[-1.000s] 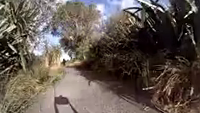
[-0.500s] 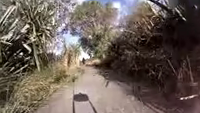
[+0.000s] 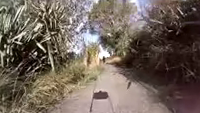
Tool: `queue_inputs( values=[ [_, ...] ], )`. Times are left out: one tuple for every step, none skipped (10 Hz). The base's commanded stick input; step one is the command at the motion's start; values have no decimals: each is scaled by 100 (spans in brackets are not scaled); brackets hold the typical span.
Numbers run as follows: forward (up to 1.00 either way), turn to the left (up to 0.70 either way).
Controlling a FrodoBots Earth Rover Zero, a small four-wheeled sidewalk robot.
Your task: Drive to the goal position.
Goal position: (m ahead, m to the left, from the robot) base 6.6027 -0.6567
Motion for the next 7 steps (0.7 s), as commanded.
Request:
queue_inputs(
  values=[
    [70, -28],
    [70, -35],
    [70, -35],
    [70, -35],
    [70, -35],
    [70, -35],
    [70, -35]
  ],
)
